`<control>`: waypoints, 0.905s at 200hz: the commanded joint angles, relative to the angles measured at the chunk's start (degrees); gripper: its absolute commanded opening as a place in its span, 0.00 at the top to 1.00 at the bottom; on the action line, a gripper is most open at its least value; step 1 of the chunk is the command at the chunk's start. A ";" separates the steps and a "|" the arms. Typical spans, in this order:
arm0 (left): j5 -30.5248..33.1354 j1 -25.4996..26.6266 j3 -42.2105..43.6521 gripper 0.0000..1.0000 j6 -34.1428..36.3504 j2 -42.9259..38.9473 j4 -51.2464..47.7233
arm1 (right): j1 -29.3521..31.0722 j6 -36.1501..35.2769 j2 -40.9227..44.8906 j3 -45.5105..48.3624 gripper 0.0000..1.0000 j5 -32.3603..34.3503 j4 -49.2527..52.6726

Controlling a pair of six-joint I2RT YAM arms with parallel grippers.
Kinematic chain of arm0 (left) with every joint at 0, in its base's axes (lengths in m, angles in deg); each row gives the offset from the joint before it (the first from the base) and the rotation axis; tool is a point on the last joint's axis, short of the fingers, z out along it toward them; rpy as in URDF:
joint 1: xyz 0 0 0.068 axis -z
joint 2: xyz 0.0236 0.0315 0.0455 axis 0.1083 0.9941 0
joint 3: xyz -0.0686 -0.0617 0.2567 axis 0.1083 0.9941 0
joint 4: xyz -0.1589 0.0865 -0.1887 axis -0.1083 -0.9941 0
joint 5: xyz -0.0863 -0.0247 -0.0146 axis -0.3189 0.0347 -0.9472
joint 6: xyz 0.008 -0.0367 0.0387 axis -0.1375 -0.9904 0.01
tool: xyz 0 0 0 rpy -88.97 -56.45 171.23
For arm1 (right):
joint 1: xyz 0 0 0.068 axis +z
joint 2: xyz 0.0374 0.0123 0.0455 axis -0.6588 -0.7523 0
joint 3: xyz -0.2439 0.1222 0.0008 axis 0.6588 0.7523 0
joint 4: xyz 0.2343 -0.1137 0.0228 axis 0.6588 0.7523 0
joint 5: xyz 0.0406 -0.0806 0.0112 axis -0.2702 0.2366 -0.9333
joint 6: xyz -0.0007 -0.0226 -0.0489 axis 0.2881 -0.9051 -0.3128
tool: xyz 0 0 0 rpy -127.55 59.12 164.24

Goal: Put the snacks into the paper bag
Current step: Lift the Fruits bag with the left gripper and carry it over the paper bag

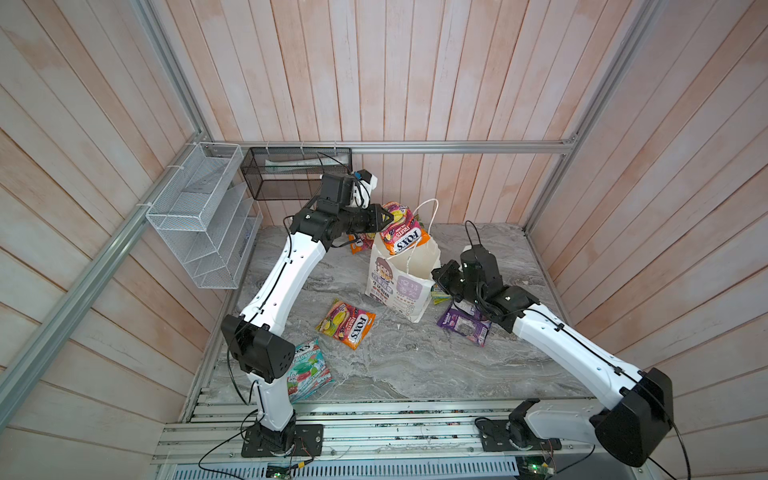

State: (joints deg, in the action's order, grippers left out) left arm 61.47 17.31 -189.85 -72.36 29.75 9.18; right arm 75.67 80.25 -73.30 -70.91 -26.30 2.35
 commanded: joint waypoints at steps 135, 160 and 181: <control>-5.17 1.12 32.20 1.00 -7.12 -14.15 50.14 | 0.87 -3.04 -1.12 -1.81 1.00 -0.55 -1.18; -7.12 1.43 35.29 1.00 -6.22 -16.13 50.71 | 0.96 -3.26 -1.61 -2.53 1.00 -0.63 -0.90; -4.41 1.43 36.74 1.00 -3.30 -18.08 45.47 | 0.87 -3.43 -1.33 -2.93 1.00 0.36 -0.41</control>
State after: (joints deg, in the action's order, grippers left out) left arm 57.76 18.67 -153.96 -78.37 15.67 54.20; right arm 76.13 78.04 -74.35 -71.77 -26.74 1.30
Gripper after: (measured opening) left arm 0.200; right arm 0.041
